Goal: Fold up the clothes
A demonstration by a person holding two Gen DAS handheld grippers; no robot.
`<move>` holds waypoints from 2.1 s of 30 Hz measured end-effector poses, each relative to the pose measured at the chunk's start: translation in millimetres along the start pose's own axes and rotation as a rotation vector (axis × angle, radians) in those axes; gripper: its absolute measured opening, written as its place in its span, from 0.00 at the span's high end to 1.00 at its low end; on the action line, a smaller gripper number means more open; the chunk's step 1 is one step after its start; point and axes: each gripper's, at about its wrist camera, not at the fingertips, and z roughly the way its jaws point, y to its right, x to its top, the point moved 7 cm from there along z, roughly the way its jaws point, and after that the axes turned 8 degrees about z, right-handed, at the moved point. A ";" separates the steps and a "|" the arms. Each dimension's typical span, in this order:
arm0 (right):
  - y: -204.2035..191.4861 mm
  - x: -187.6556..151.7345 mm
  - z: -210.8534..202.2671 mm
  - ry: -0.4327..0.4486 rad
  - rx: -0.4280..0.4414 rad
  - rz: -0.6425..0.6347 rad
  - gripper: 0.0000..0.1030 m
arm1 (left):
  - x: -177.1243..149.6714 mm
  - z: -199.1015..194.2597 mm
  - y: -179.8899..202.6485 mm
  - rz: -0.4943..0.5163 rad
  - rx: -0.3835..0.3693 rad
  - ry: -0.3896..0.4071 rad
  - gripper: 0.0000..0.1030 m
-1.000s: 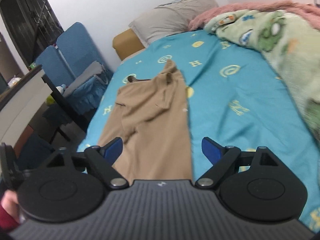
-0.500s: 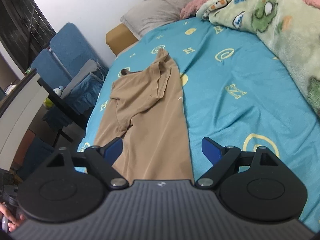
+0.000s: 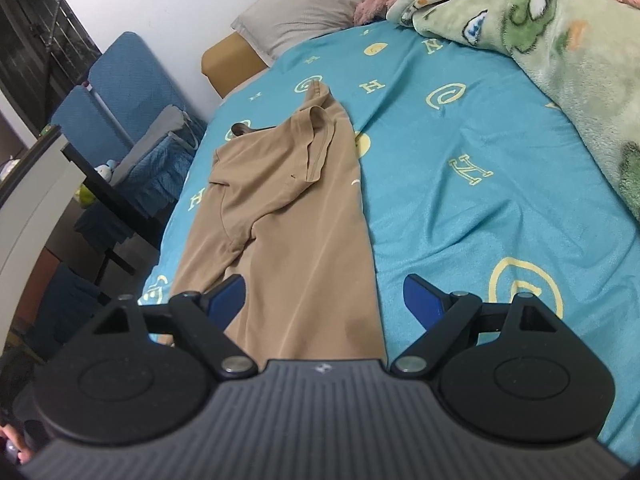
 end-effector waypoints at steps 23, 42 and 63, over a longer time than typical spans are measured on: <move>28.4 -49.1 7.4 -0.325 0.098 0.146 0.16 | 49.9 -2.7 203.4 0.106 0.057 0.066 0.89; 3.5 -114.2 11.0 -0.563 0.051 0.067 0.24 | 18.5 6.9 41.0 -0.738 0.133 0.259 0.32; -28.1 -148.8 -26.9 -0.547 -0.101 -0.396 0.85 | 22.0 17.3 119.9 -0.440 0.077 0.096 0.96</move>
